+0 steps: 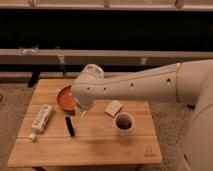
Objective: Knock the eraser over
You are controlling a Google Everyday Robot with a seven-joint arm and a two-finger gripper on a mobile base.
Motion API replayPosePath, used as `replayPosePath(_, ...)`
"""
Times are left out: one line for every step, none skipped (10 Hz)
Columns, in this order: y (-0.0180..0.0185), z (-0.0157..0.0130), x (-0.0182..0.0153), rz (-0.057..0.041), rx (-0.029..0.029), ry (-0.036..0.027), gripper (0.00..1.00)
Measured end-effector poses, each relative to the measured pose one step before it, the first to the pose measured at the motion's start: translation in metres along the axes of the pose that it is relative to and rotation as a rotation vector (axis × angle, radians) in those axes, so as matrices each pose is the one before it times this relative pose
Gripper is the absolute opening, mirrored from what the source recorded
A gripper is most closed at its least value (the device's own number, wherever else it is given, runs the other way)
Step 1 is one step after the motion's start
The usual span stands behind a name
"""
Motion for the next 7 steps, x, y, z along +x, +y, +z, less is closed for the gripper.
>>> replayPosePath(0.00168, 0.01275, 0.00201, 0.00343, 0.00482, -0.02898, 0.62)
replayPosePath(0.00217, 0.00748, 0.00081, 0.00319, 0.00246, -0.01568, 0.62)
replayPosePath(-0.00014, 0.00577, 0.00152, 0.00056, 0.00403, -0.01395, 0.62)
replayPosePath(-0.0058, 0.00483, 0.00125, -0.00602, 0.00758, -0.00857, 0.62)
replayPosePath(-0.00446, 0.00309, 0.00031, -0.00391, 0.00325, -0.00347, 0.62)
replayPosePath(-0.00639, 0.00437, 0.00031, -0.00669, 0.00443, -0.00317, 0.62)
replayPosePath(-0.00669, 0.0047, 0.00037, -0.01088, -0.0006, -0.00321, 0.62)
